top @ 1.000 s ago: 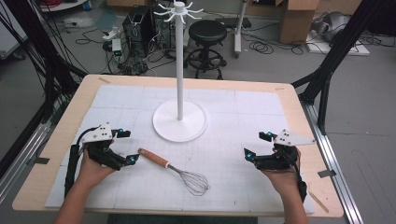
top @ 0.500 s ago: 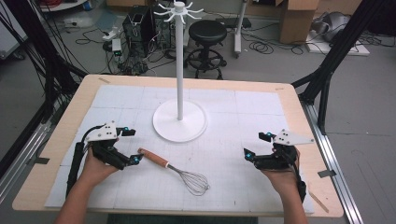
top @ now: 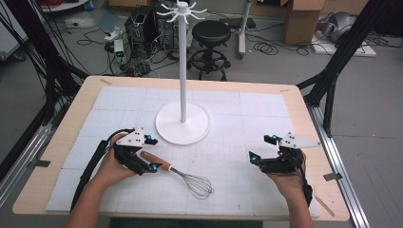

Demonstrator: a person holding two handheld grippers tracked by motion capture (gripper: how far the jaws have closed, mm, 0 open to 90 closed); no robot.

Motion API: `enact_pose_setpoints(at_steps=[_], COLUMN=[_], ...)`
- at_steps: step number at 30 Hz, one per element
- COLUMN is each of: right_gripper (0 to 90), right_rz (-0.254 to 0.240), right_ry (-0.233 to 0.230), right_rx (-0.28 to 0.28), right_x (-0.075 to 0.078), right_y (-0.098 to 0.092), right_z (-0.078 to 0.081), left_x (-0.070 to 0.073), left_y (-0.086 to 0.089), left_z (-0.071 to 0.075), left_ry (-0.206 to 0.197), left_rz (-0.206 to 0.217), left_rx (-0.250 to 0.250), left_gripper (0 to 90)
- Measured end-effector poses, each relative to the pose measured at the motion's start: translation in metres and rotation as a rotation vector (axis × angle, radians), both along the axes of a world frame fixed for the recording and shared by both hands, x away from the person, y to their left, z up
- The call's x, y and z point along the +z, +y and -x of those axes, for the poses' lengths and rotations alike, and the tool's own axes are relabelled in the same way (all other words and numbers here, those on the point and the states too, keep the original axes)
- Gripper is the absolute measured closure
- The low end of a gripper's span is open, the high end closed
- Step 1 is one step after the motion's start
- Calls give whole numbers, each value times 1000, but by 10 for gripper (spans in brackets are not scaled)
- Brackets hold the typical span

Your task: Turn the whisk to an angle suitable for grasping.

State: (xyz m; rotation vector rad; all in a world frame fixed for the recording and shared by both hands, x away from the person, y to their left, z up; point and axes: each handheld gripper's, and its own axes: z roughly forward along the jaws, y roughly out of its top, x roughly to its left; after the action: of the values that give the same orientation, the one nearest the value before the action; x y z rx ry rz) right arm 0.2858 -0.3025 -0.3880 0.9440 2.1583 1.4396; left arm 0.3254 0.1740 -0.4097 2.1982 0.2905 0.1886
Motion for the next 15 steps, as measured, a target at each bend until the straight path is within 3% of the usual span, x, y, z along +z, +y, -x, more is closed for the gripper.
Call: enact_pose_setpoints(at_steps=[8,15], right_gripper=[110,110], right_rz=[5,7], right_ry=[3,10], right_rx=[-4,-3], right_x=[-2,-4], right_y=[0,0], right_z=[0,-1], left_x=[-6,-14], left_y=[-5,-12], left_z=[0,-2], left_ry=[0,4], left_rz=[-26,-90], left_rx=[8,-14], left_gripper=[211,271])
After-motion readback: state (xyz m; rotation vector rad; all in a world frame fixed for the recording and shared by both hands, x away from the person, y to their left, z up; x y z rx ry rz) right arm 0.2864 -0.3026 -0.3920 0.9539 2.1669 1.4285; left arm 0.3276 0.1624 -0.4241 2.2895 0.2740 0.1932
